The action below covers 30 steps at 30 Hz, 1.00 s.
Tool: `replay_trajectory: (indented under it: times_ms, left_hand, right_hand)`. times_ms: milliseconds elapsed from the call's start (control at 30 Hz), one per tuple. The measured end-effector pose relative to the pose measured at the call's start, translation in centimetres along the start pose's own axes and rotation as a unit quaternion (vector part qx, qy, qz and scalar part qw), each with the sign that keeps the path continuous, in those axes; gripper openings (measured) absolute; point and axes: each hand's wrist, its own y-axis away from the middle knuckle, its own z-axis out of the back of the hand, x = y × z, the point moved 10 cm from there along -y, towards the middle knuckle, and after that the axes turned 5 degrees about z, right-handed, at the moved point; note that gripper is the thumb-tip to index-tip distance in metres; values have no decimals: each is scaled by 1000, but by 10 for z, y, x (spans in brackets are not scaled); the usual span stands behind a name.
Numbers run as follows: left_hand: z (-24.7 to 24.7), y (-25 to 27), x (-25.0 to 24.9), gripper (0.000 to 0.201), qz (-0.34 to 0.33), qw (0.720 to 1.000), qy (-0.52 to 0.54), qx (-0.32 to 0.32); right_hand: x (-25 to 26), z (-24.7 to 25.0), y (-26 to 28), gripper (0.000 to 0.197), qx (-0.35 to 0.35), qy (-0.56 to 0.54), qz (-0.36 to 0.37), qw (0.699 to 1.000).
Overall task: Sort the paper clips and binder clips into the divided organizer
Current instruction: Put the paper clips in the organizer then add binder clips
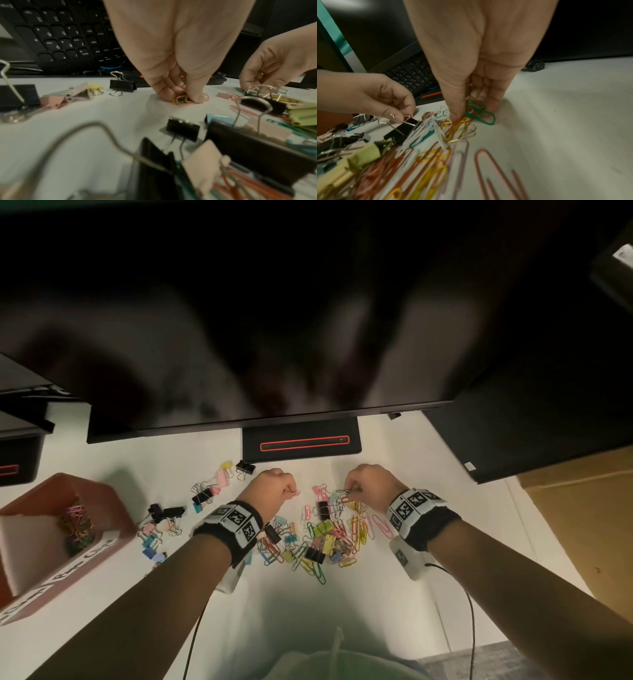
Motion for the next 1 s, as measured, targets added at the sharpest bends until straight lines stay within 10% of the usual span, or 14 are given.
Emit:
replay_trajectory:
  times_ms: [267, 400, 700, 1000]
  left_hand:
    - [-1, 4, 7, 20, 21, 999, -20, 19]
    - [41, 32, 11, 14, 19, 993, 88, -76]
    - [167, 155, 124, 4, 136, 918, 246, -279]
    - [171, 223, 267, 16, 299, 879, 267, -257]
  right_hand:
    - [3, 14, 17, 14, -51, -51, -33, 997]
    - [34, 41, 30, 18, -111, -61, 2, 992]
    - [251, 43, -15, 14, -144, -74, 204, 965]
    - [428, -62, -107, 31, -39, -51, 202, 977]
